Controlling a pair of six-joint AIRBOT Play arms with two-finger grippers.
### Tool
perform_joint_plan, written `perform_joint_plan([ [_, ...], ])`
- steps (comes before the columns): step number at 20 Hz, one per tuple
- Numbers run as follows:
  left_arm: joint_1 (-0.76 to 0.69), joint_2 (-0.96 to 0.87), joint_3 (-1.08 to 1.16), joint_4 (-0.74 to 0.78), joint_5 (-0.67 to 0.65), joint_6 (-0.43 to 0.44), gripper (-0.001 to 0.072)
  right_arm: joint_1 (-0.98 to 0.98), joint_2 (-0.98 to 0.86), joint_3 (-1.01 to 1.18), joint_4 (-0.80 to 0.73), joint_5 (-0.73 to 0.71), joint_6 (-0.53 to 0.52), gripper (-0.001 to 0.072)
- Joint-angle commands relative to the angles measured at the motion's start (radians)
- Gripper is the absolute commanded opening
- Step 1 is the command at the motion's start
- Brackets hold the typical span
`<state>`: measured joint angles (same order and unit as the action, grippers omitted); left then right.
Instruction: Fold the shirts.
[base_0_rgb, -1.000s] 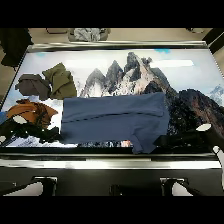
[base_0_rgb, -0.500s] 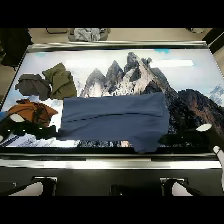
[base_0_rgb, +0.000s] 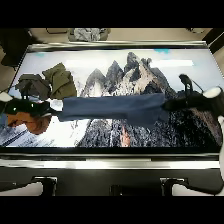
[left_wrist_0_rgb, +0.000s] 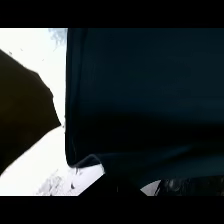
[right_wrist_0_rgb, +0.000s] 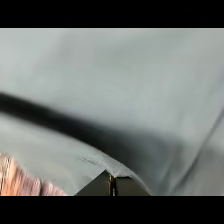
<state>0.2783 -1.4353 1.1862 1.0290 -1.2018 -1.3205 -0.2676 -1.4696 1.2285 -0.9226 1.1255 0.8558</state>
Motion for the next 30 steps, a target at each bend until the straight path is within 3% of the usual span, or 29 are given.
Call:
perform_joint_plan([
  [1,-0.002,-0.214,0.222,-0.035,-0.04,-0.034,0.0022,0.043,-0.217,0.252,0.01,-0.039,0.082,0.0043],
  [4,-0.005,-0.37,0.361,-0.11,-0.07,-0.042,0.0023,0.068,-0.334,0.345,0.014,-0.087,0.116,0.0043],
  [9,-0.036,-0.468,0.406,-0.118,-0.061,-0.043,0.0029,0.079,-0.409,0.353,0.021,-0.114,0.124,0.0047],
  [10,-0.037,-0.473,0.406,-0.118,-0.063,-0.06,0.0138,0.077,-0.407,0.354,0.02,-0.115,0.124,0.0051],
  [11,-0.035,-0.473,0.411,-0.118,-0.068,-0.087,0.0385,0.074,-0.403,0.364,0.015,-0.111,0.124,0.0153],
  [12,-0.029,-0.473,0.435,-0.118,-0.109,-0.097,0.0484,0.069,-0.392,0.38,0.013,-0.097,0.112,0.0425],
  [13,-0.022,-0.47,0.466,-0.117,-0.16,-0.093,0.0484,0.054,-0.373,0.397,0.011,-0.072,0.071,0.0671],
  [15,-0.012,-0.443,0.526,-0.116,-0.25,-0.072,0.0484,-0.005,-0.324,0.433,-0.076,-0.008,0.05,0.0692],
  [17,-0.013,-0.377,0.536,-0.115,-0.242,-0.076,0.0481,-0.082,-0.301,0.438,-0.22,0.079,0.087,0.0687],
  [19,-0.031,-0.293,0.536,-0.097,-0.195,-0.094,0.0479,-0.166,-0.323,0.437,-0.262,0.199,0.105,0.0689],
  [23,-0.097,-0.15,0.536,-0.086,-0.14,-0.094,0.0479,-0.294,-0.441,0.437,-0.015,0.365,0.099,0.071],
  [30,-0.245,-0.076,0.536,-0.087,-0.14,-0.094,0.0479,-0.182,-0.572,0.437,0.1,0.286,0.129,0.0711],
])
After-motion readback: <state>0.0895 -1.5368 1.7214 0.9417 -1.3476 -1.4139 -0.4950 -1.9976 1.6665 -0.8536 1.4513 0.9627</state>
